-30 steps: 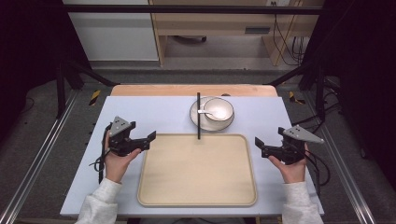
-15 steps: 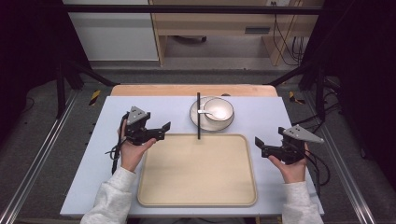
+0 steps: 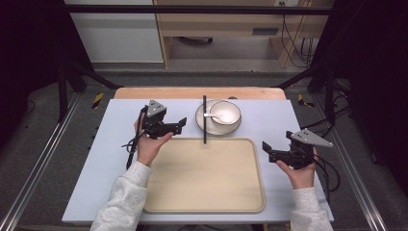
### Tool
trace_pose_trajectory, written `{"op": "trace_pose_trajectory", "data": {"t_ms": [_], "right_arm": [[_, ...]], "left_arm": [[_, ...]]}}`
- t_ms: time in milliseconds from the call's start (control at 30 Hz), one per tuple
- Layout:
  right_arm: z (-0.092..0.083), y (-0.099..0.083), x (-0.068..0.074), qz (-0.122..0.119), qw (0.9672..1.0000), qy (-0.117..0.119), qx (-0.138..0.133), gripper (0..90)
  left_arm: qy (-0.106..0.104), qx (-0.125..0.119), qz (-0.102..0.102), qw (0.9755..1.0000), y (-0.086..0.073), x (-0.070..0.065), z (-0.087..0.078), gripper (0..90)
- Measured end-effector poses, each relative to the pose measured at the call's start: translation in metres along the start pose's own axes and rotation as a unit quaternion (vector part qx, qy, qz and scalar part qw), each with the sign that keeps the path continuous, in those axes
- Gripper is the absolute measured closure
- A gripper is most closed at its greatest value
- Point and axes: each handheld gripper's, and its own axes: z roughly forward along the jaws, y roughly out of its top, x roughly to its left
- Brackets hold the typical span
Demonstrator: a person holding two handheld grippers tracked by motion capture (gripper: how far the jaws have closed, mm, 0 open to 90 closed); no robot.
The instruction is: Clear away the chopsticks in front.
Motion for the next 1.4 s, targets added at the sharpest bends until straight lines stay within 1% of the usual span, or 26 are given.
{"op": "trace_pose_trajectory", "data": {"t_ms": [100,233,333,400,467,533,633,733,867,900,1067,1233,1333,1400], "right_arm": [[0.001,0.000,0.000,0.001,1.0000,0.001,0.002,2.4],[0.001,0.000,0.000,-0.001,1.0000,0.001,0.002,2.4],[0.001,0.000,0.000,0.001,1.0000,0.002,0.002,2.4],[0.001,0.000,0.000,0.000,1.0000,0.002,0.003,2.4],[0.001,0.000,0.000,0.000,1.0000,0.002,0.002,2.4],[0.001,-0.001,0.000,0.002,1.0000,0.001,0.002,2.5],[0.002,-0.001,0.000,0.000,1.0000,0.001,0.004,2.5],[0.003,-0.001,0.000,0.000,1.0000,0.002,0.006,2.5],[0.004,-0.002,0.000,-0.002,1.0000,0.001,0.007,2.5],[0.004,-0.002,0.000,-0.002,1.0000,0.002,0.007,2.5],[0.004,-0.002,0.000,-0.001,1.0000,0.001,0.007,2.5],[0.005,-0.002,0.000,-0.002,1.0000,0.004,0.009,2.5],[0.005,-0.002,0.000,-0.002,1.0000,0.003,0.007,2.5],[0.004,-0.002,0.000,-0.001,1.0000,0.004,0.007,2.5]], "left_arm": [[0.000,0.008,0.007,0.9999,0.004,-0.004,0.008,14.0],[-0.005,0.010,0.007,0.9999,0.009,-0.008,0.019,14.8],[-0.006,0.018,0.011,0.9998,0.011,-0.010,0.028,14.7],[-0.006,0.015,0.014,0.9998,0.012,-0.012,0.033,14.7],[-0.007,0.016,0.012,0.9998,0.011,-0.011,0.039,15.3],[-0.008,0.024,0.006,0.9996,0.008,-0.010,0.045,16.1],[-0.006,0.038,0.008,0.9992,0.003,-0.009,0.054,17.1],[-0.005,0.047,0.010,0.9989,0.000,-0.009,0.060,18.1],[-0.010,0.063,0.019,0.9978,-0.005,-0.012,0.067,18.4],[-0.009,0.069,0.024,0.9973,-0.006,-0.013,0.068,18.2],[-0.009,0.081,0.041,0.9958,-0.012,-0.021,0.078,20.3],[-0.010,0.092,0.039,0.9950,-0.017,-0.024,0.089,23.3],[-0.010,0.102,0.045,0.9937,-0.017,-0.025,0.094,24.7],[-0.007,0.108,0.052,0.9928,-0.015,-0.027,0.098,24.6]]}}
